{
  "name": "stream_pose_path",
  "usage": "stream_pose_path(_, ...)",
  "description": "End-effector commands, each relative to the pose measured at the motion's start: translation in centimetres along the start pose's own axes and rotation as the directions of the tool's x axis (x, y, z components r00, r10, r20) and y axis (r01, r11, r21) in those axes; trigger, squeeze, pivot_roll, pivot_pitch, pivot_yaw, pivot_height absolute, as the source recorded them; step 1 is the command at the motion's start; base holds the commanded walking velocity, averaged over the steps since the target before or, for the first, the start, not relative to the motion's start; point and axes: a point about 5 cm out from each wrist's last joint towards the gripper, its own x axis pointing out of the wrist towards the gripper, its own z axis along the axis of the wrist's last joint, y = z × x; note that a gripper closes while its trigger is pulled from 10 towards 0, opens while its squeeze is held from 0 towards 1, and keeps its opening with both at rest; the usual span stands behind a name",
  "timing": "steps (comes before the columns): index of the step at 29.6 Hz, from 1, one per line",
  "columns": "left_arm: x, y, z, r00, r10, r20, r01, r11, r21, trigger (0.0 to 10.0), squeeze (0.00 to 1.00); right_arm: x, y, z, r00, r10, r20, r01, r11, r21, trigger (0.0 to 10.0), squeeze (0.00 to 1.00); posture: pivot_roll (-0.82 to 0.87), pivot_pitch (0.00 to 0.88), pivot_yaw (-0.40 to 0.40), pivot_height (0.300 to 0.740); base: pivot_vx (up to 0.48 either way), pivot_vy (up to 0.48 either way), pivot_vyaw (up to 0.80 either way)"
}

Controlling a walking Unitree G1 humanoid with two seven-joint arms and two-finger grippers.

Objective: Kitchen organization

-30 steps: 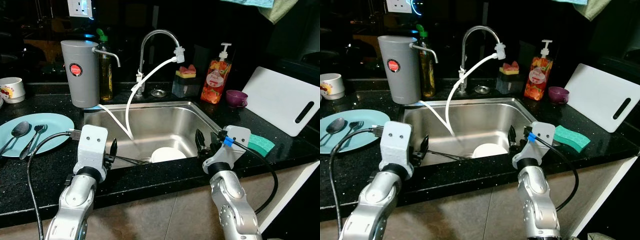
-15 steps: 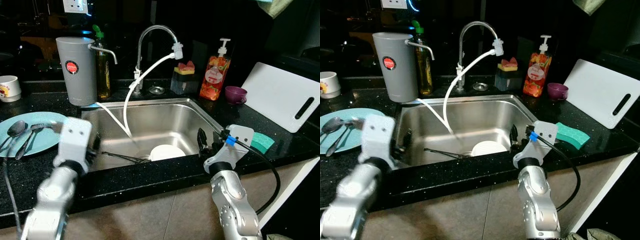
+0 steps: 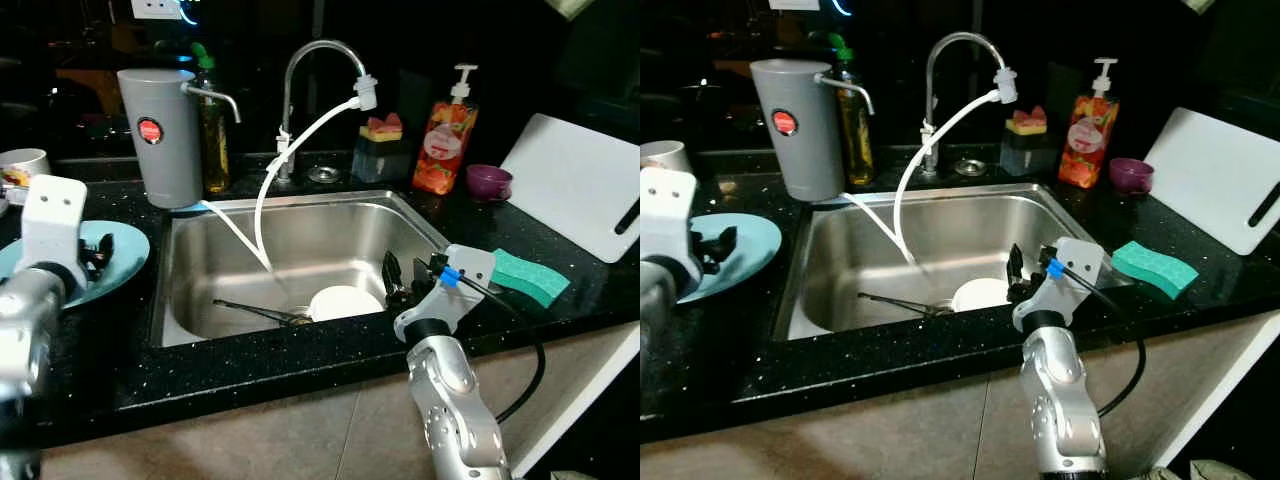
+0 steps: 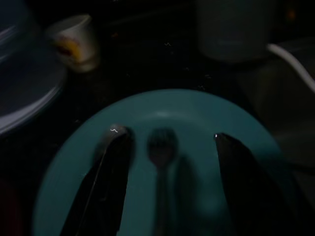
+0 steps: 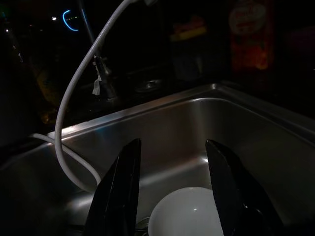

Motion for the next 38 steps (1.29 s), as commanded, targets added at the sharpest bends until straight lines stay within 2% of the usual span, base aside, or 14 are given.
stream_pose_path(1, 1.1, 0.5, -0.3, 0.998, -0.006, -0.069, 0.003, 0.999, -0.039, 10.0, 0.0, -0.3, -0.5, 0.0, 1.0, -0.025, 0.007, 0.025, 1.0, -0.006, 10.0, 0.0, 0.21, 0.063, -0.008, 0.74, 0.0, 0.0, 0.0)
stream_pose_path(8, 2.8, 0.7, -1.0, 0.988, 0.0, -0.153, -0.02, 0.992, -0.125, 10.0, 0.02, -0.4, -0.8, 0.1, 0.999, -0.04, 0.017, 0.04, 0.999, -0.009, 10.0, 0.0, 0.2, 0.051, -0.002, 0.74, 0.0, 0.0, 0.0)
stream_pose_path(9, 3.3, 0.5, -1.3, 0.984, -0.014, -0.176, -0.01, 0.991, -0.136, 10.0, 0.56, -0.3, -0.8, 0.2, 0.999, -0.04, 0.022, 0.04, 0.999, -0.011, 10.0, 0.0, 0.19, 0.049, -0.003, 0.74, 0.0, 0.0, 0.0)
stream_pose_path(10, 3.4, 0.3, -1.4, 0.983, -0.021, -0.184, -0.004, 0.991, -0.134, 10.0, 0.82, -0.3, -0.8, 0.3, 0.999, -0.04, 0.024, 0.04, 0.999, -0.012, 10.0, 0.0, 0.19, 0.049, -0.003, 0.74, 0.0, 0.0, 0.0)
stream_pose_path(11, 3.6, 0.1, -1.6, 0.98, -0.027, -0.198, 0.001, 0.992, -0.13, 10.0, 1.0, -0.2, -0.8, 0.5, 0.999, -0.039, 0.031, 0.039, 0.999, -0.016, 10.0, 0.0, 0.18, 0.047, 0.0, 0.74, 0.0, 0.0, 0.0)
stream_pose_path(18, 3.8, 0.5, -2.5, 0.968, 0.012, -0.25, -0.04, 0.994, -0.105, 10.0, 1.0, -0.4, -1.3, 0.7, 0.998, -0.053, 0.035, 0.054, 0.998, -0.024, 10.0, 0.0, 0.17, 0.055, 0.0, 0.74, 0.0, 0.0, 0.0)
stream_pose_path(19, 3.8, 0.7, -3.0, 0.962, 0.016, -0.274, -0.045, 0.994, -0.103, 10.0, 0.0, -0.5, -1.3, 0.6, 0.998, -0.054, 0.031, 0.055, 0.998, -0.025, 10.0, 0.0, 0.17, 0.059, -0.003, 0.74, 0.0, 0.0, 0.0)
stream_pose_path(30, 3.6, -0.2, -5.3, 0.931, -0.06, -0.359, -0.011, 0.981, -0.193, 10.0, 0.0, -0.6, -1.2, 0.5, 0.999, -0.047, 0.022, 0.048, 0.999, -0.026, 10.0, 0.0, 0.17, 0.066, -0.009, 0.74, 0.0, 0.0, 0.0)
stream_pose_path(31, 3.6, -0.2, -5.4, 0.93, -0.061, -0.362, -0.012, 0.98, -0.196, 8.7, 0.0, -0.6, -1.2, 0.5, 0.999, -0.047, 0.022, 0.047, 0.999, -0.027, 10.0, 0.0, 0.17, 0.066, -0.009, 0.74, 0.0, 0.0, 0.0)
stream_pose_path(32, 3.5, -0.2, -5.7, 0.927, -0.057, -0.371, -0.019, 0.98, -0.198, 4.7, 0.0, -0.6, -1.2, 0.5, 0.999, -0.047, 0.021, 0.047, 0.999, -0.027, 10.0, 0.0, 0.17, 0.072, -0.011, 0.74, 0.0, 0.0, 0.0)
stream_pose_path(33, 3.4, -0.2, -5.8, 0.925, -0.054, -0.377, -0.024, 0.98, -0.199, 4.7, 0.0, -0.6, -1.2, 0.5, 0.999, -0.046, 0.021, 0.047, 0.999, -0.027, 10.0, 0.0, 0.17, 0.072, -0.011, 0.74, 0.0, 0.0, 0.0)
stream_pose_path(34, 3.4, -0.1, -6.0, 0.922, -0.049, -0.384, -0.031, 0.979, -0.2, 3.4, 0.0, -0.6, -1.2, 0.5, 0.999, -0.046, 0.02, 0.047, 0.999, -0.027, 10.0, 0.0, 0.17, 0.072, -0.011, 0.74, 0.0, 0.0, 0.0)
stream_pose_path(36, 3.3, 0.0, -6.2, 0.919, -0.044, -0.392, -0.042, 0.977, -0.208, 1.6, 0.0, -0.6, -1.2, 0.5, 0.999, -0.044, 0.019, 0.045, 0.999, -0.028, 10.0, 0.0, 0.17, 0.073, -0.014, 0.74, 0.0, 0.0, 0.0)
stream_pose_path(38, 3.3, 0.0, -6.3, 0.918, -0.04, -0.395, -0.048, 0.977, -0.21, 1.6, 0.0, -0.6, -1.2, 0.5, 0.999, -0.043, 0.018, 0.044, 0.999, -0.028, 10.0, 0.0, 0.17, 0.073, -0.014, 0.74, 0.0, 0.0, 0.0)
